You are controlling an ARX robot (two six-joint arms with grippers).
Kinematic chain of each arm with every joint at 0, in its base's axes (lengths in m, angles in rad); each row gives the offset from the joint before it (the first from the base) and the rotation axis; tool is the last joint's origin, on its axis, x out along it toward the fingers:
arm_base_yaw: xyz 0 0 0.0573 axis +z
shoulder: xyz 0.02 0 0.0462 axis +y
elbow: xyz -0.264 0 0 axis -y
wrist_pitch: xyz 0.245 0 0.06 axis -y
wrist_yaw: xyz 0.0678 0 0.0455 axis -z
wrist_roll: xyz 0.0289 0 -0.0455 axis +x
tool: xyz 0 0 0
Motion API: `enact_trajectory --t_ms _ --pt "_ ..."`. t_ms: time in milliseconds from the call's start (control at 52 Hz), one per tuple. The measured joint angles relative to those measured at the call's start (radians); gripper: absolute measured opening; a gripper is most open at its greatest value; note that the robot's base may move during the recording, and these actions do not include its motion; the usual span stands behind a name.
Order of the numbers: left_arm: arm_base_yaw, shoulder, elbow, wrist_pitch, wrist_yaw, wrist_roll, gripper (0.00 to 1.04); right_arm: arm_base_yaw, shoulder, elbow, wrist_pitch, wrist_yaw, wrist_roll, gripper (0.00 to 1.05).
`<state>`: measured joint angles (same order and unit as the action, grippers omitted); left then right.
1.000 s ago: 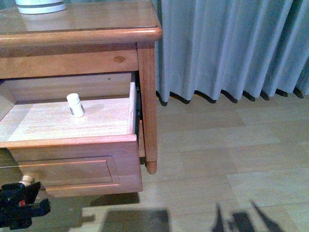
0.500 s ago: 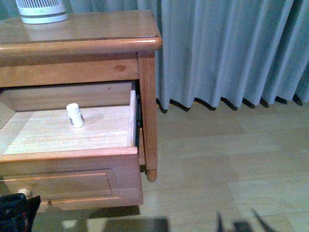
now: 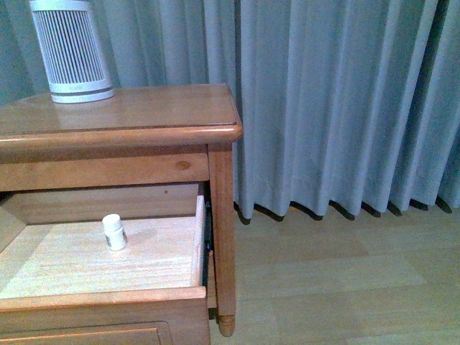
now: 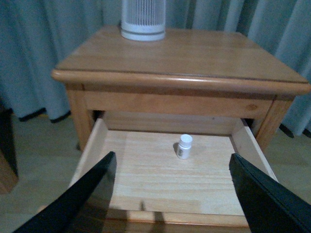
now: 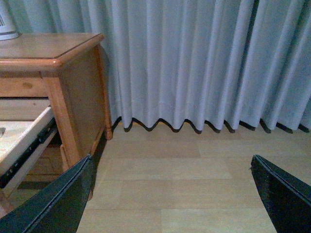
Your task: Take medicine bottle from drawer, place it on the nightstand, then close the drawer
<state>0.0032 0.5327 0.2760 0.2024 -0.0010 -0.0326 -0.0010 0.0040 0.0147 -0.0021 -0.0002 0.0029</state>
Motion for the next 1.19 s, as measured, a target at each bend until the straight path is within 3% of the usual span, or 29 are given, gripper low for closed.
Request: enact_trajectory --t_ms 77,346,750,865,1192 --pt "-0.001 -0.15 -0.043 -0.043 0.0 0.012 0.51 0.0 0.0 0.0 0.0 0.0 0.0 0.98" --pt "-0.002 -0.241 -0.142 -0.045 0.001 0.022 0.03 0.0 0.0 0.0 0.0 0.003 0.0 0.98" --pt "-0.002 -0.332 -0.208 -0.067 0.001 0.024 0.03 0.0 0.0 0.0 0.0 0.0 0.0 0.98" --pt "-0.002 -0.452 -0.216 -0.196 0.0 0.025 0.03 0.0 -0.001 0.0 -0.001 -0.002 0.0 0.98" --pt "-0.003 -0.525 -0.266 -0.203 0.0 0.025 0.03 -0.006 0.006 0.002 -0.008 -0.027 0.01 0.98"
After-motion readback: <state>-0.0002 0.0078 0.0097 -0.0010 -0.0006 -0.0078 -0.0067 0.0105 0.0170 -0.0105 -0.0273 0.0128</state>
